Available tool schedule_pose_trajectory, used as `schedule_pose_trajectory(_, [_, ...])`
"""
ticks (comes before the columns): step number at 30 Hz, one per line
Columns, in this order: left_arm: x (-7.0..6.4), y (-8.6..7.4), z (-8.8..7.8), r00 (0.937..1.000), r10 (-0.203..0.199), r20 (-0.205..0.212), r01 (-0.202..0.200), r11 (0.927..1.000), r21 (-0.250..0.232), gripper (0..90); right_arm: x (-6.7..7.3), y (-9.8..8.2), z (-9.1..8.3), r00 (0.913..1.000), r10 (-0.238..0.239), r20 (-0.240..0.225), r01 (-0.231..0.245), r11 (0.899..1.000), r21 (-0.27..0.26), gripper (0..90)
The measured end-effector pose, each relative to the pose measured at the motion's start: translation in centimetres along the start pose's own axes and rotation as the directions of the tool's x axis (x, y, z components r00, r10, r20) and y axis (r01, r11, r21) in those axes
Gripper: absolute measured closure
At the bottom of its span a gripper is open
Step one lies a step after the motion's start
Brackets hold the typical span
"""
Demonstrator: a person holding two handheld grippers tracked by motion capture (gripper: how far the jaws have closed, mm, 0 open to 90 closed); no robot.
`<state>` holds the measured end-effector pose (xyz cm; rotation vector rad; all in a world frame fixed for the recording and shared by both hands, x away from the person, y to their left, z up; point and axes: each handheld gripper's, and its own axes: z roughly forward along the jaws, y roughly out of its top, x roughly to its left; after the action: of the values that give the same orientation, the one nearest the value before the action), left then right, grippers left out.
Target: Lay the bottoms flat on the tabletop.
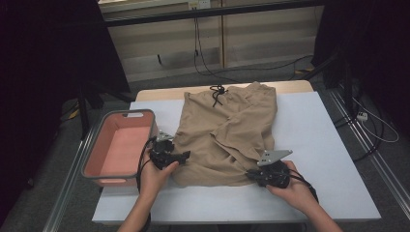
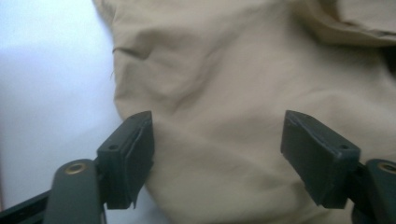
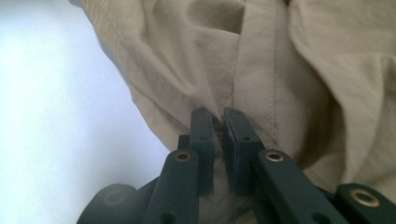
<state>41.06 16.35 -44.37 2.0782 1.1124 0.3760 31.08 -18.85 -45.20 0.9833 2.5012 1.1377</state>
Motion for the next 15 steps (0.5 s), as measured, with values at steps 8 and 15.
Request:
schedule_pose_trajectory(8, [-0.4, -0.6, 0.4, 0.9994, -0.008, 0.032, 0.006, 0.9978, 0.066, 61.5, -0.2, -0.3, 0.2, 0.9999, 0.002, 0.015, -0.002, 1.0, 0.009, 83.4])
schedule_pose_trajectory(15, [-1.0, -0.1, 0.5, 0.9988, 0.013, 0.048, -0.017, 0.9947, 0.101, 89.9, -0.1, -0.3, 0.4, 0.9999, -0.004, 0.014, 0.004, 1.0, 0.014, 83.5])
